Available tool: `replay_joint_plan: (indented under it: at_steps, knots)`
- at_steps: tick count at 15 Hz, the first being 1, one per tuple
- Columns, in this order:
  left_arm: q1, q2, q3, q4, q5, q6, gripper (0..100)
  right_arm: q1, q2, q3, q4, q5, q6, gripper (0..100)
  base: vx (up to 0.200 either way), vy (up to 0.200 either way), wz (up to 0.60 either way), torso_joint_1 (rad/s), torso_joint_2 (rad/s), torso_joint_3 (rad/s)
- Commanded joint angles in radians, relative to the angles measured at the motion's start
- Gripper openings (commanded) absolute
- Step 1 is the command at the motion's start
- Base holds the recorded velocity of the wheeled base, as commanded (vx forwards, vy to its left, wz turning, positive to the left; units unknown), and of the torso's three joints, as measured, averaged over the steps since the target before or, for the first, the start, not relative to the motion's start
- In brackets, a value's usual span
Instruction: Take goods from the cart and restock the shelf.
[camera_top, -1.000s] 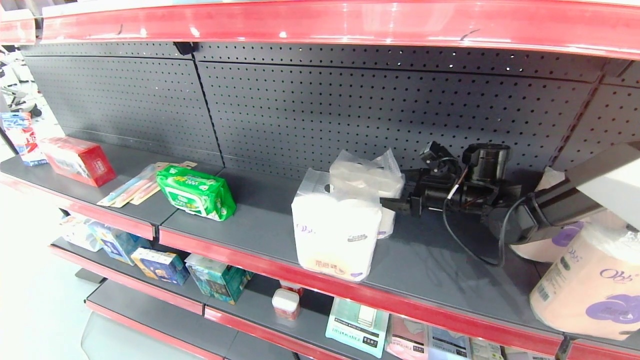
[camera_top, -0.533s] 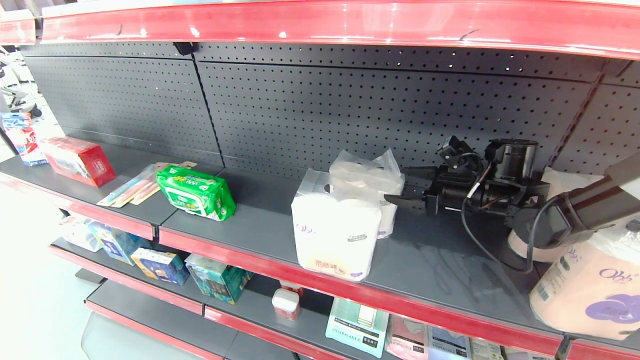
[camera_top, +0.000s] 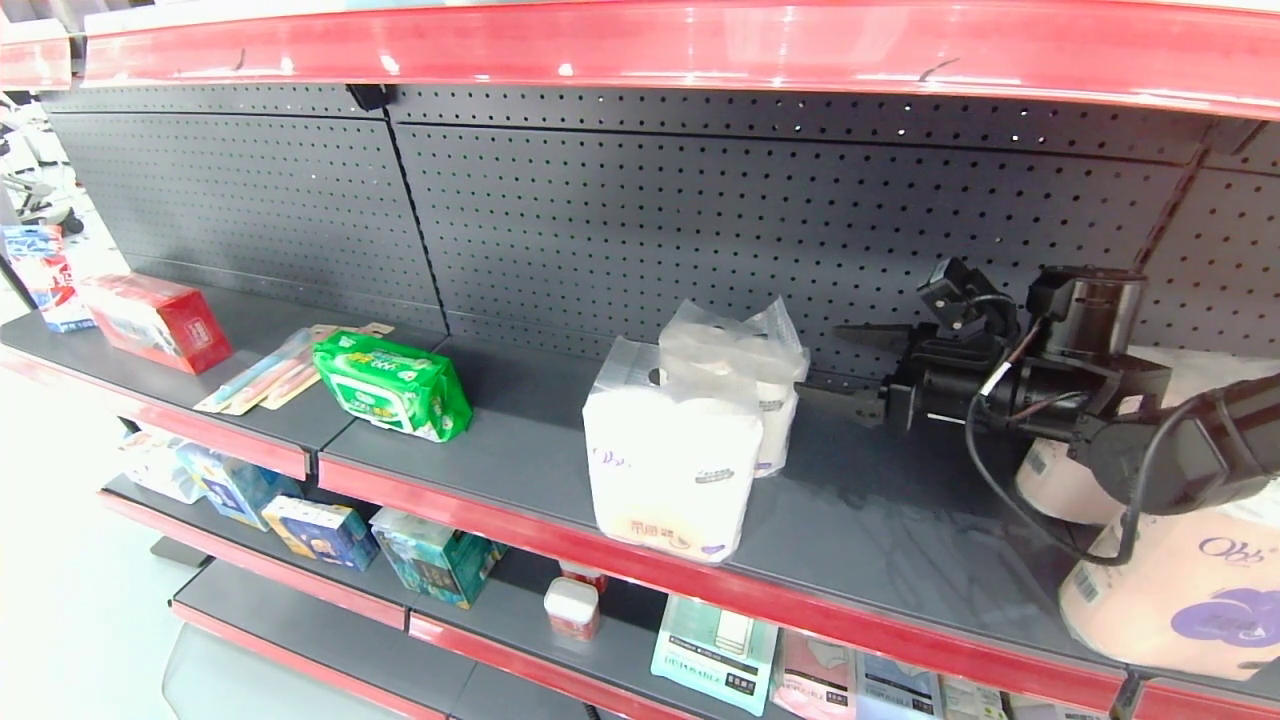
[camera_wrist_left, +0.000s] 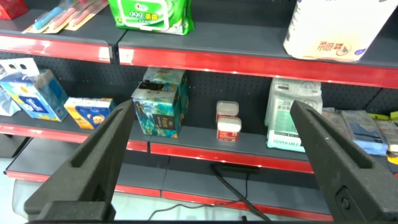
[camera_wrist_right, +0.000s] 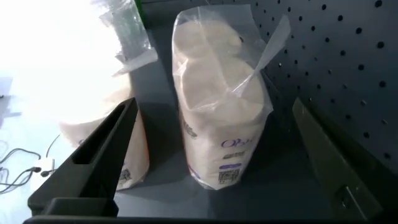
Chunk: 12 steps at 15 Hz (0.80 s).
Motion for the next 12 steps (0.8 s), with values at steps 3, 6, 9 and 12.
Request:
replay_joint_plan:
  at_steps: [3, 6, 9, 12]
  knots:
    - [0.000, 0.001, 0.000, 0.000, 0.000, 0.000, 100, 0.000, -0.125, 0.061, -0.001, -0.042, 0.026, 100, 0.000, 0.000, 0.00, 0.000, 0.00, 0.000]
    - [0.000, 0.001, 0.000, 0.000, 0.000, 0.000, 100, 0.001, -0.219, 0.129, -0.001, -0.098, 0.076, 100, 0.000, 0.000, 0.00, 0.000, 0.00, 0.000]
    - [0.000, 0.001, 0.000, 0.000, 0.000, 0.000, 100, 0.012, -0.371, 0.191, 0.001, -0.197, 0.149, 100, 0.000, 0.000, 0.00, 0.000, 0.00, 0.000]
    - [0.000, 0.001, 0.000, 0.000, 0.000, 0.000, 100, 0.024, -0.561, 0.348, 0.002, -0.297, 0.170, 100, 0.000, 0.000, 0.00, 0.000, 0.00, 0.000]
